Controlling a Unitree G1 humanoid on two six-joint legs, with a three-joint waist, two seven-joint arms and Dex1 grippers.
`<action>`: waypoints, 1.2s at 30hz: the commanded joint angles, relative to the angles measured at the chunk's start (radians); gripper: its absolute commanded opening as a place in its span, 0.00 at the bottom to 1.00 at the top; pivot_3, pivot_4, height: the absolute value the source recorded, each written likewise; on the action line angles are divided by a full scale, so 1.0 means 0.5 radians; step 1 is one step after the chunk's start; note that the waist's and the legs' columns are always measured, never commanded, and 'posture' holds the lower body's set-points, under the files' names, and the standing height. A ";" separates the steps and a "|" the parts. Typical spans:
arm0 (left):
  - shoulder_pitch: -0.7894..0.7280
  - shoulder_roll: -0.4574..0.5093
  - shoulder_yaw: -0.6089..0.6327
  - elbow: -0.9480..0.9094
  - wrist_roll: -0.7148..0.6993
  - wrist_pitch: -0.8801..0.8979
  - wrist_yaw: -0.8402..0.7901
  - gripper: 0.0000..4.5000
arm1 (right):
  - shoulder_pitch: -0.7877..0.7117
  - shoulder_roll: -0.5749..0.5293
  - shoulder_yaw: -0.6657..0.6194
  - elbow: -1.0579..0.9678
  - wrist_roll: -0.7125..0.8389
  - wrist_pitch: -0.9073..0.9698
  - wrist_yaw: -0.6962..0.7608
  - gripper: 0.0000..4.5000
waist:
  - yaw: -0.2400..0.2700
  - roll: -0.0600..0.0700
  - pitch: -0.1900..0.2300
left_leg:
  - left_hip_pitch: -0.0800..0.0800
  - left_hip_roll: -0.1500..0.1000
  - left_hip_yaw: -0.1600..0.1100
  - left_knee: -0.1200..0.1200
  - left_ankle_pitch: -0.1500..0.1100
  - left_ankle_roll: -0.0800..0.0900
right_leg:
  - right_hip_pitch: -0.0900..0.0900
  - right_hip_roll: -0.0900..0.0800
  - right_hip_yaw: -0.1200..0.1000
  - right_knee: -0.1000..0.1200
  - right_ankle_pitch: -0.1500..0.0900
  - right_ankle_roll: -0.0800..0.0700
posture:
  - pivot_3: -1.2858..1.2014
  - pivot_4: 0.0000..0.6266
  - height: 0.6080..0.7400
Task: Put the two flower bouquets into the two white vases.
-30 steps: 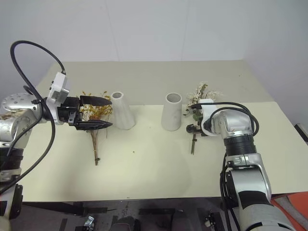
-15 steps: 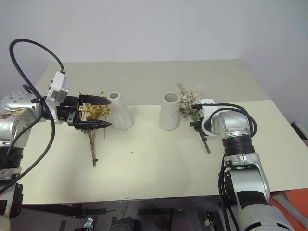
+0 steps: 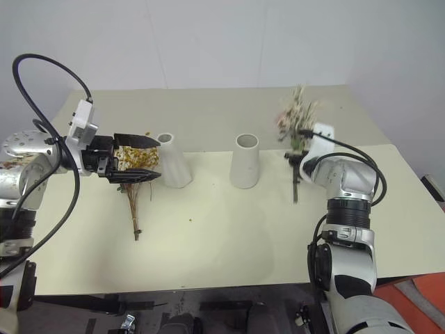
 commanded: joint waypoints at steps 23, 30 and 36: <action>-0.182 -0.092 0.034 0.089 0.071 0.039 0.144 1.00 | -0.044 0.425 0.130 -0.356 0.444 -1.513 0.546 0.05 | -0.006 0.000 0.000 | 0.001 0.000 -0.009 0.000 0.005 -0.008 | -0.002 0.000 0.000 0.008 0.000 0.000 | 0.52 0.24 1.00; -0.178 -0.090 0.032 0.081 0.073 0.048 0.152 1.00 | 0.074 0.507 0.273 -0.358 0.378 -1.653 0.612 0.05 | -0.007 0.000 0.000 | 0.002 0.000 -0.009 0.001 0.005 -0.008 | -0.006 0.000 0.001 0.015 0.000 0.000 | 0.52 0.24 1.00; -0.171 -0.078 0.037 0.069 0.078 0.059 0.155 1.00 | 0.128 0.510 0.347 -0.204 0.266 -1.846 0.626 0.05 | -0.007 0.000 0.000 | 0.002 0.000 -0.009 0.001 0.005 -0.008 | -0.006 0.000 0.001 0.015 0.000 0.000 | 0.52 0.24 1.00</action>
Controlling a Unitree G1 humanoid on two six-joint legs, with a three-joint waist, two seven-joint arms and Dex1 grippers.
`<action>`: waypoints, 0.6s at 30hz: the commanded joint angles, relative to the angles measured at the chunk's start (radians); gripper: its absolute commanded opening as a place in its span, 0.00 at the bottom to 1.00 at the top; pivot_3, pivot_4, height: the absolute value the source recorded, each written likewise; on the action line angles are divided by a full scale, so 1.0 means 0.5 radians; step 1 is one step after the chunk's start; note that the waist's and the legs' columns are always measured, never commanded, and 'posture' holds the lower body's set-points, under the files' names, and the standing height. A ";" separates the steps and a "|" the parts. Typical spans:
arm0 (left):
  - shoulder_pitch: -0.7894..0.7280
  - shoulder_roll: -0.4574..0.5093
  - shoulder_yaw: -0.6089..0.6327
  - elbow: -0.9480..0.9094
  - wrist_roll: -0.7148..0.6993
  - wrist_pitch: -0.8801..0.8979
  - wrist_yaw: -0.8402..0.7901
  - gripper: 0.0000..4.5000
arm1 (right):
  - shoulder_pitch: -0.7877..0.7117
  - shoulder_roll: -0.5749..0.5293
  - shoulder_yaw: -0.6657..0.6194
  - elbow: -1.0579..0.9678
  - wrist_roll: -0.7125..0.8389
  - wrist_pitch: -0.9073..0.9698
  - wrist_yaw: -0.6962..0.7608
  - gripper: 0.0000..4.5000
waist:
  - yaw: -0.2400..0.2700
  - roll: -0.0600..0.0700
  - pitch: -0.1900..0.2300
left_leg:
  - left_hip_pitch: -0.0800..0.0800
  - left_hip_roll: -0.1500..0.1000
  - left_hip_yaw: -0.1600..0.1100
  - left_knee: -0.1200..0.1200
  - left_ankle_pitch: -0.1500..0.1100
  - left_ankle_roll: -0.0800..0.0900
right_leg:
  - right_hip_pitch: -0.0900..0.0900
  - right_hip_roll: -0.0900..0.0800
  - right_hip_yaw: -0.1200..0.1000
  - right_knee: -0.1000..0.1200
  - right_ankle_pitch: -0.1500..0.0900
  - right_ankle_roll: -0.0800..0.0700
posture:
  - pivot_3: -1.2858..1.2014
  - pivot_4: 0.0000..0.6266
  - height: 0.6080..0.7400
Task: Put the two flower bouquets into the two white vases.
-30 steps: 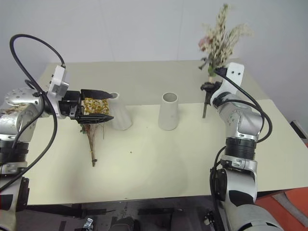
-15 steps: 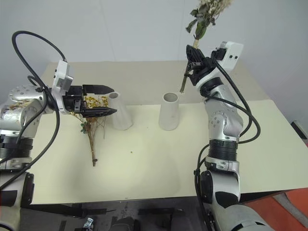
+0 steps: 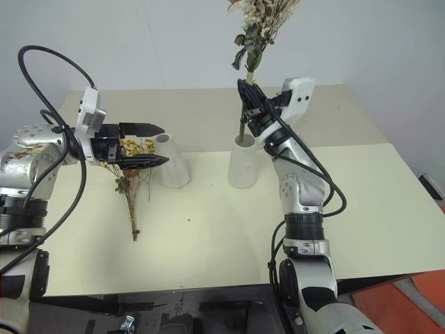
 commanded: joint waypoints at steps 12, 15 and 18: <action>0.004 0.045 0.058 -0.076 0.009 0.003 0.019 1.00 | 0.090 0.015 0.115 0.222 -0.153 -0.385 0.041 0.05 | -0.001 0.000 0.000 | 0.001 0.000 0.000 0.000 0.000 -0.001 | 0.000 0.000 0.000 0.000 0.000 0.000 | 0.52 0.24 1.00; 0.012 0.048 0.060 -0.079 0.008 0.004 0.021 1.00 | 0.136 0.020 0.141 0.210 -0.172 -0.412 0.042 0.05 | -0.001 0.000 0.000 | 0.001 0.000 0.000 0.000 0.000 -0.001 | 0.000 0.000 0.000 0.000 0.000 0.000 | 0.52 0.24 1.00; 0.023 0.051 0.062 -0.087 0.005 0.004 0.023 1.00 | 0.174 0.025 0.156 0.180 -0.178 -0.419 0.043 0.05 | -0.001 0.000 0.000 | 0.001 0.000 0.000 0.000 0.000 -0.001 | 0.000 0.000 0.000 0.000 0.000 0.000 | 0.52 0.24 1.00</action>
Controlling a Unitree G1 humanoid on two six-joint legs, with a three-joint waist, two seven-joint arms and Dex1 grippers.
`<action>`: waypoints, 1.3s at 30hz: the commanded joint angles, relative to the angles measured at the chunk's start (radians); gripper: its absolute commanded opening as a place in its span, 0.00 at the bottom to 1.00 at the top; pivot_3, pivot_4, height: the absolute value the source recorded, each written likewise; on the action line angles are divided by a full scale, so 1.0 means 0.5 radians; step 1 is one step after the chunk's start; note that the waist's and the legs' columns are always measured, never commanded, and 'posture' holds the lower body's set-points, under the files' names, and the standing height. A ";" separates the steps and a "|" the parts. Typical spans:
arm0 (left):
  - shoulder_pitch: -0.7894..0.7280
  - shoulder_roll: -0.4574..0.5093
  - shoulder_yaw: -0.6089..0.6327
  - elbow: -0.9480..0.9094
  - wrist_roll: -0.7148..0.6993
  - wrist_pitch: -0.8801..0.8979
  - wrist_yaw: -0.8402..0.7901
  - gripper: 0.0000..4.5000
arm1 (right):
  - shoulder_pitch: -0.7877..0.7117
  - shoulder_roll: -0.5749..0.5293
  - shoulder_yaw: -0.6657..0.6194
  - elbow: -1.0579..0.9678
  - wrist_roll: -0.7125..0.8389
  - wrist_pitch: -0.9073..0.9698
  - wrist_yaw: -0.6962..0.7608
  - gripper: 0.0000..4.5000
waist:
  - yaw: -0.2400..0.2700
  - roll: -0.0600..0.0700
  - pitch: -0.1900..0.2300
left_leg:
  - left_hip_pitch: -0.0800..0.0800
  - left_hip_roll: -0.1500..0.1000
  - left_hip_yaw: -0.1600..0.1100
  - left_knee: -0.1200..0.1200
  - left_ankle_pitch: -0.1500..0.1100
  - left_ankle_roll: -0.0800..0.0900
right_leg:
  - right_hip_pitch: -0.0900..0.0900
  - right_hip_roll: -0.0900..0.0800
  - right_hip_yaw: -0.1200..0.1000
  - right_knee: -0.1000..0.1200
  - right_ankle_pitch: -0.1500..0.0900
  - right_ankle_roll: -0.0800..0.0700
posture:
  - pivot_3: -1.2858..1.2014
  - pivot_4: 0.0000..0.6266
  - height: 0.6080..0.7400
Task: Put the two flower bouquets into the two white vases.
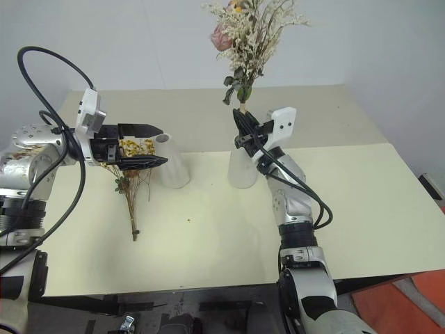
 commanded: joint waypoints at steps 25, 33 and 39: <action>0.252 0.152 0.262 -0.336 -0.126 0.184 0.176 1.00 | 0.637 -0.534 0.081 -0.971 0.257 0.517 0.358 1.00 | 0.001 0.000 0.000 | 0.001 0.000 0.000 0.000 -0.002 0.004 | 0.001 0.000 0.002 0.000 0.000 0.000 | 0.52 0.24 1.00; 0.810 0.310 0.849 -0.936 -0.499 0.672 0.482 1.00 | 0.669 -0.938 0.090 -1.156 0.501 0.821 0.789 1.00 | 0.013 -0.001 0.001 | 0.007 0.002 0.000 0.001 -0.004 0.007 | 0.008 0.000 0.003 -0.003 0.000 0.001 | 0.52 0.24 1.00; 1.403 0.309 1.288 -1.531 -0.614 1.269 0.992 1.00 | 0.580 -1.084 0.196 -1.099 0.570 0.960 1.098 1.00 | 0.030 -0.003 0.002 | 0.007 0.002 0.000 0.000 -0.005 0.008 | 0.008 0.000 0.004 -0.006 -0.001 0.001 | 0.52 0.24 1.00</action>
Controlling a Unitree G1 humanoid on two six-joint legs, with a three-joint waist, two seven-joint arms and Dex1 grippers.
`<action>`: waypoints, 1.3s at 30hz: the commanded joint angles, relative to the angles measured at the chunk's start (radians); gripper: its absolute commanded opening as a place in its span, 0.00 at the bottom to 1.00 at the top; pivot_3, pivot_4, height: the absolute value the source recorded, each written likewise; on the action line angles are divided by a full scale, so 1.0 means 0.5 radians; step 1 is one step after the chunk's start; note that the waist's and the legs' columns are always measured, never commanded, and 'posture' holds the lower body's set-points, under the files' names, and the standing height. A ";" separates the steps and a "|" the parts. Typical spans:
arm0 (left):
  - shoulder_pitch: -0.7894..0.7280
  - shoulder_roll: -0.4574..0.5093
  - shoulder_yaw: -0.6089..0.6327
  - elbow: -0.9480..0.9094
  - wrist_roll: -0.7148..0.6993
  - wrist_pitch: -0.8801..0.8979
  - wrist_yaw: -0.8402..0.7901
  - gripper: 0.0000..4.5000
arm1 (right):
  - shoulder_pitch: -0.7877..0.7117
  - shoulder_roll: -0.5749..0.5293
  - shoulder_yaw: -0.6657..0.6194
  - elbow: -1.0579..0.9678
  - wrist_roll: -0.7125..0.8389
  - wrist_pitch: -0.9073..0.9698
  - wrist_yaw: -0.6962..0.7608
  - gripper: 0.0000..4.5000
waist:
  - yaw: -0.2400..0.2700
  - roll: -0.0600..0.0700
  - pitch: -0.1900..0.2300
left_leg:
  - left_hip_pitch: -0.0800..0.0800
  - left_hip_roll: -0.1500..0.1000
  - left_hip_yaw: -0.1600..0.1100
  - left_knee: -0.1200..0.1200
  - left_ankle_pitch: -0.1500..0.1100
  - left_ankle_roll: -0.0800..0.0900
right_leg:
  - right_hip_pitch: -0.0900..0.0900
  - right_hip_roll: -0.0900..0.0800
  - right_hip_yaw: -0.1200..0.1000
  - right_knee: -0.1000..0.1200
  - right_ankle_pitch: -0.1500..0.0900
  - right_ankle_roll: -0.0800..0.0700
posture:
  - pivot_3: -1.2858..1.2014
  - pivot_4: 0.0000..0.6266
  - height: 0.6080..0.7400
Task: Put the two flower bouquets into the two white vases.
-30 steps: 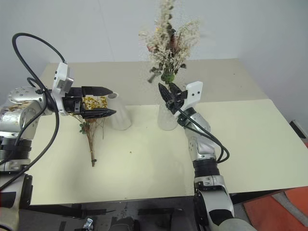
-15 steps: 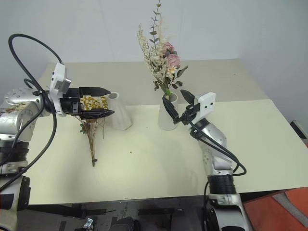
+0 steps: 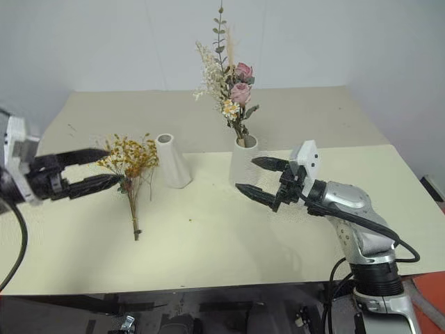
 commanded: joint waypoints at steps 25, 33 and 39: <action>-0.805 -0.404 -0.497 0.573 -1.097 1.290 2.768 1.00 | -0.338 0.124 0.194 0.215 -0.087 -0.029 0.350 1.00 | 0.091 -0.007 0.001 | -0.001 -0.004 -0.006 -0.001 0.006 -0.012 | -0.002 -0.004 -0.002 -0.010 0.002 -0.003 | 0.52 0.24 1.00; -0.873 -0.482 -0.637 0.791 -1.378 1.290 3.208 1.00 | -0.300 0.115 0.159 0.214 -0.084 -0.031 0.343 1.00 | 0.086 -0.007 0.001 | -0.001 -0.005 -0.006 -0.003 0.011 -0.020 | -0.004 -0.005 -0.001 -0.008 0.003 -0.003 | 0.52 0.24 1.00; -0.972 -0.690 -0.651 0.967 -1.281 1.290 3.403 1.00 | -0.296 0.115 0.154 0.227 -0.088 -0.035 0.344 1.00 | 0.094 -0.008 0.001 | -0.001 -0.007 -0.006 -0.002 0.012 -0.022 | -0.003 -0.005 -0.001 -0.009 0.003 -0.003 | 0.52 0.24 1.00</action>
